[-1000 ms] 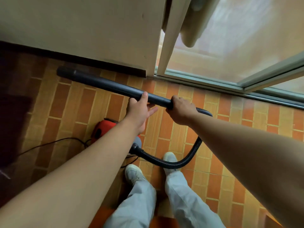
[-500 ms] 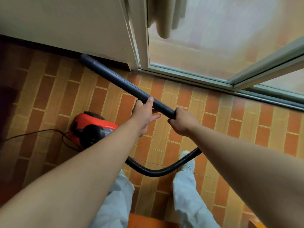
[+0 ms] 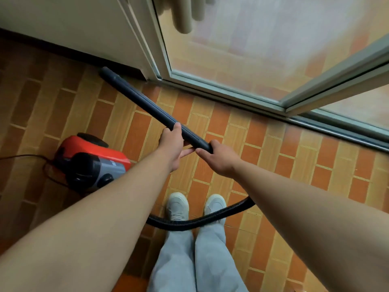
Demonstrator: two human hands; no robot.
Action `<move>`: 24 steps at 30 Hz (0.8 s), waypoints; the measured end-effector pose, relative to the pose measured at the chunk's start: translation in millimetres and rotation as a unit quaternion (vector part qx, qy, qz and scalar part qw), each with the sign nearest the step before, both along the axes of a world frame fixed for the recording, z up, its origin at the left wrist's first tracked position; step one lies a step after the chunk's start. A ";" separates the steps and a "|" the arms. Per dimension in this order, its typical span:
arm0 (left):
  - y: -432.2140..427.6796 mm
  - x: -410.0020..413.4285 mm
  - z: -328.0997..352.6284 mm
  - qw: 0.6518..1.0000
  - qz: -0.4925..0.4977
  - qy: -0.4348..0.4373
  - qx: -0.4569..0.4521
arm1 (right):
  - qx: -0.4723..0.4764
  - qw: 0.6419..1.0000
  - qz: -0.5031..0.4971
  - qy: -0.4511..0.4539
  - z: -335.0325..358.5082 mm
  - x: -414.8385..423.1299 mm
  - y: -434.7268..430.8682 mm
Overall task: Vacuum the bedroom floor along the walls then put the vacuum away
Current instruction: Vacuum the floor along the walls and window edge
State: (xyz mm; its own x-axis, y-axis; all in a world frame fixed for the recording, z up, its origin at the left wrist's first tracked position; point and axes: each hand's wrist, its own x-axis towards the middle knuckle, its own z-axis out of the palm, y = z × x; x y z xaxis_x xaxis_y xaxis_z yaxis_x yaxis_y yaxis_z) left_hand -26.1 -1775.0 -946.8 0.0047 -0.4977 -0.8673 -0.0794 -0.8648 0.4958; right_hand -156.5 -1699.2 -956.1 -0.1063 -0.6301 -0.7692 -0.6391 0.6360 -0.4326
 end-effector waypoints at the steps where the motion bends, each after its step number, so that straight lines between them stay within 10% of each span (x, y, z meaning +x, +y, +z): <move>1: -2.2 1.6 -8.0 1.000 0.009 -0.002 0.006 | -0.002 1.000 0.008 0.002 -7.8 0.7 -0.8; 24: -54.8 -15.6 -200.1 0.992 -0.092 -0.077 0.032 | 0.103 0.992 -0.063 -0.038 -174.6 29.7 -79.1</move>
State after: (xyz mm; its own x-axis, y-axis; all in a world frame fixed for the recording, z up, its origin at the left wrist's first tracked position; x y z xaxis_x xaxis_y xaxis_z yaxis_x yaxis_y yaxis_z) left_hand -41.7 -1829.8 -1147.0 0.0542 -0.4463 -0.8932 -0.3086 -0.8582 0.4101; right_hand -126.8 -1778.3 -1130.7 -0.1112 -0.4442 -0.8890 -0.5195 0.7886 -0.3290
